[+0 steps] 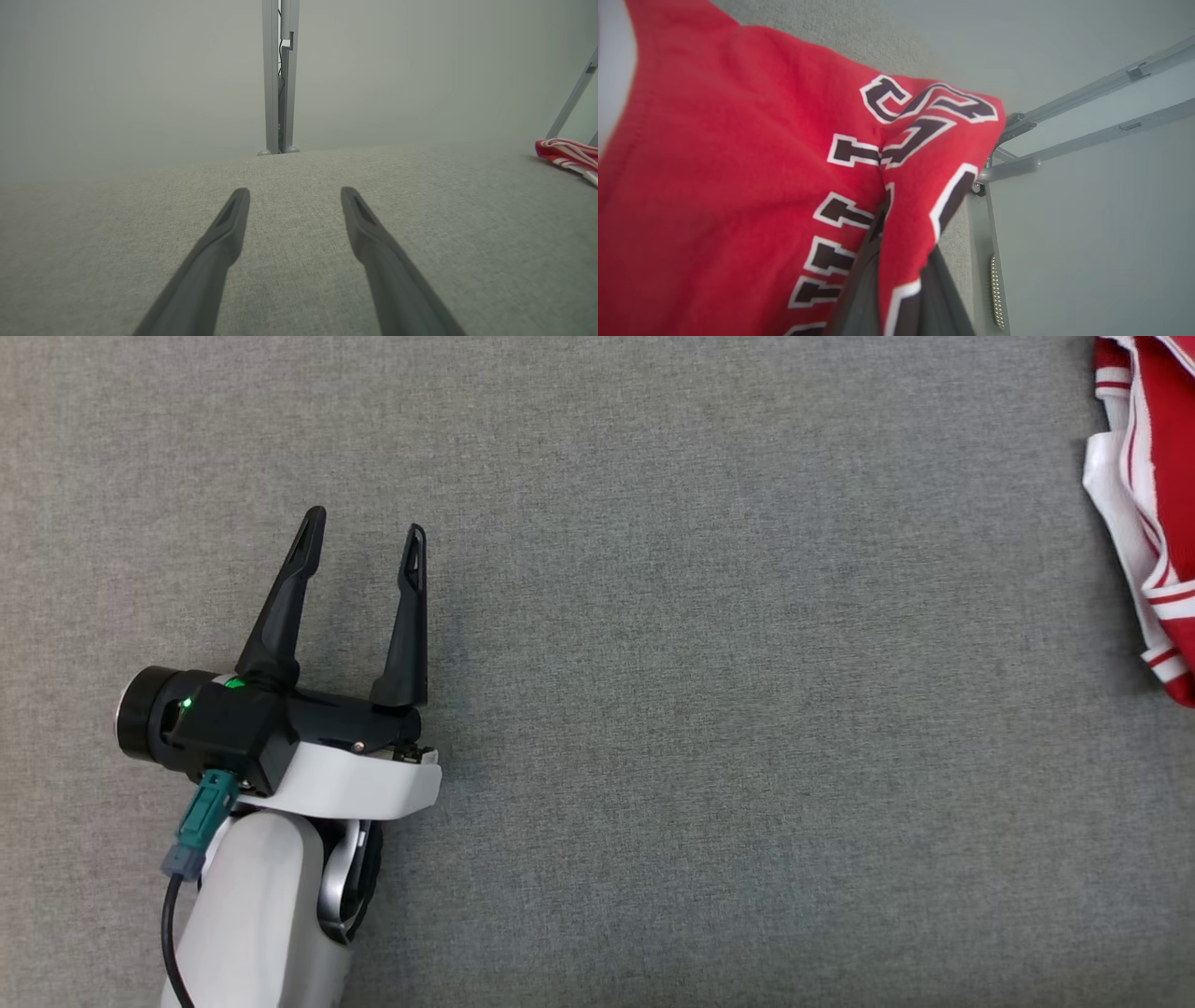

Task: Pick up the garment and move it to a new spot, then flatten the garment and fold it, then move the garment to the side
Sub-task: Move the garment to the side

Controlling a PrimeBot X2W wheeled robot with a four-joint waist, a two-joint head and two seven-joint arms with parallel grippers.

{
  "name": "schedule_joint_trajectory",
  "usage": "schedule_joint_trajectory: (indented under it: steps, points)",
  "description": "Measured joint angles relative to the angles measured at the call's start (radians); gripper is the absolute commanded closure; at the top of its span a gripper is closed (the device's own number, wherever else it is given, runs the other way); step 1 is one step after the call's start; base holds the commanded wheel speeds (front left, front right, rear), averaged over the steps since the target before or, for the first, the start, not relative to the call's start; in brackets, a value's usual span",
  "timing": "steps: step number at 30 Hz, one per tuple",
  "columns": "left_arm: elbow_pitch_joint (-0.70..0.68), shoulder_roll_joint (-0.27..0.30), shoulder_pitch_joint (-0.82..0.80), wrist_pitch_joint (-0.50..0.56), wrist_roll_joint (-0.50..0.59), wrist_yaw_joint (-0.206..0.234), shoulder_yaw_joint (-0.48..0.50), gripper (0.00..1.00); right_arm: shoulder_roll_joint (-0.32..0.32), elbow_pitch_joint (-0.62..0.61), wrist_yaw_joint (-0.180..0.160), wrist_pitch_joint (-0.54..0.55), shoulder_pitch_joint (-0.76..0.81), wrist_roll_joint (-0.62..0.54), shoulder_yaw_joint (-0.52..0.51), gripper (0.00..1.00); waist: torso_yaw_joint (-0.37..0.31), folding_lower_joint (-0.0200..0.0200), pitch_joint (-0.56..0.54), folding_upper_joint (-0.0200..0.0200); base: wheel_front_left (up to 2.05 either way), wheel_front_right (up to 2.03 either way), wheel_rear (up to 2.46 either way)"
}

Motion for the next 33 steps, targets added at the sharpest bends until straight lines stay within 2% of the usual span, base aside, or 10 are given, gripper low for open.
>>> schedule_joint_trajectory:
  steps: [3, 7, 12, 13, 14, 21, 33]
  points:
    - [0.0, 0.001, -0.007, 0.0, -0.005, 0.001, 0.004, 0.0, -0.025, -0.042, 0.0, 0.011, 0.008, -0.101, -0.021, 1.0, 0.006, 0.0, 0.008, 0.0, 0.0, 0.0, 0.0]
    - [-0.002, 0.0, -0.007, 0.0, -0.005, 0.002, 0.005, 0.0, -0.01, -0.078, 0.0, 0.033, 0.027, -0.181, -0.052, 1.0, 0.009, 0.0, 0.019, 0.0, 0.0, 0.0, 0.0]
    - [-0.003, 0.0, -0.006, 0.0, -0.002, 0.0, 0.007, 0.0, 0.01, -0.102, 0.0, 0.051, 0.046, -0.22, -0.087, 1.0, 0.016, 0.0, 0.029, 0.0, 0.0, 0.0, 0.0]
    - [-0.004, 0.0, -0.006, 0.0, -0.001, -0.001, 0.008, 0.0, 0.013, -0.105, 0.0, 0.055, 0.049, -0.223, -0.094, 0.61, 0.017, 0.0, 0.031, 0.0, 0.0, 0.0, 0.0]
    - [-0.004, 0.001, -0.005, 0.0, 0.001, -0.001, 0.009, 0.0, 0.02, -0.107, 0.0, 0.055, 0.052, -0.223, -0.105, 0.0, 0.017, 0.0, 0.032, 0.0, 0.0, 0.0, 0.0]
    - [-0.002, 0.0, 0.009, 0.0, 0.005, -0.005, 0.018, 0.0, 0.066, -0.143, 0.0, 0.068, 0.061, -0.223, -0.126, 0.0, 0.011, 0.0, 0.024, 0.0, 0.0, 0.0, 0.0]
    - [0.013, 0.0, 0.01, 0.0, -0.005, 0.001, 0.009, 0.0, 0.038, -0.229, 0.0, 0.085, 0.028, -0.23, -0.116, 0.0, 0.013, 0.0, -0.023, 0.0, 0.0, 0.0, 0.0]
